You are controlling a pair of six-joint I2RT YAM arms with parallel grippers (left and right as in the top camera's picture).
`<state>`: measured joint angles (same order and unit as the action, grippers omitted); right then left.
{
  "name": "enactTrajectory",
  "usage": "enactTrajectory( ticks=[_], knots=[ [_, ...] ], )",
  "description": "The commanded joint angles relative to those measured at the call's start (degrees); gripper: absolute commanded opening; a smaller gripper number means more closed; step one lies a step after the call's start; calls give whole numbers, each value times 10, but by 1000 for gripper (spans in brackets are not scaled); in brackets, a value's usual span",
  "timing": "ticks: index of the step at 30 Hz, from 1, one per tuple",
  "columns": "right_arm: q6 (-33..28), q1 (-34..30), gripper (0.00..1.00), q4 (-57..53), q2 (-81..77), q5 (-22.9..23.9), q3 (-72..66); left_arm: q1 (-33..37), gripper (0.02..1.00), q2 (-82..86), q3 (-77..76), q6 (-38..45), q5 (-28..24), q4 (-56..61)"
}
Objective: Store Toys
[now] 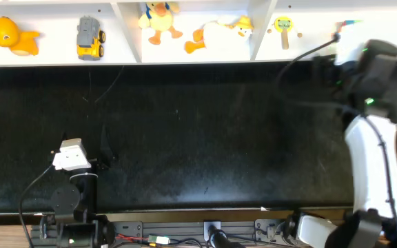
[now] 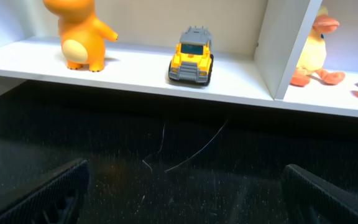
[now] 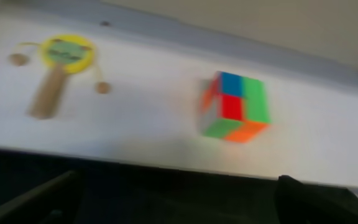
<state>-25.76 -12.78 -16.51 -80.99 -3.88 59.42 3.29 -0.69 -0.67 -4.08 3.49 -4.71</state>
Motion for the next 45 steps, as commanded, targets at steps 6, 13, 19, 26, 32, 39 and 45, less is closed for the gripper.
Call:
enactTrajectory(
  ticks=[6,13,19,26,32,39,45],
  knots=[
    [66,185,996,151,188,97,-226,-4,998,5,2,11,3,1],
    [131,213,996,211,375,99,-409,-4,996,5,2,11,3,1],
    [170,212,996,220,529,94,-523,-4,998,5,2,11,3,1],
    [170,211,993,206,638,82,-592,-4,998,5,2,11,3,1],
    [170,208,996,136,681,49,-591,-4,998,5,2,11,3,1],
    [170,208,996,121,741,49,-591,-4,998,5,2,11,3,1],
    [170,205,996,125,805,49,-591,-4,998,5,2,11,3,1]
  ],
)
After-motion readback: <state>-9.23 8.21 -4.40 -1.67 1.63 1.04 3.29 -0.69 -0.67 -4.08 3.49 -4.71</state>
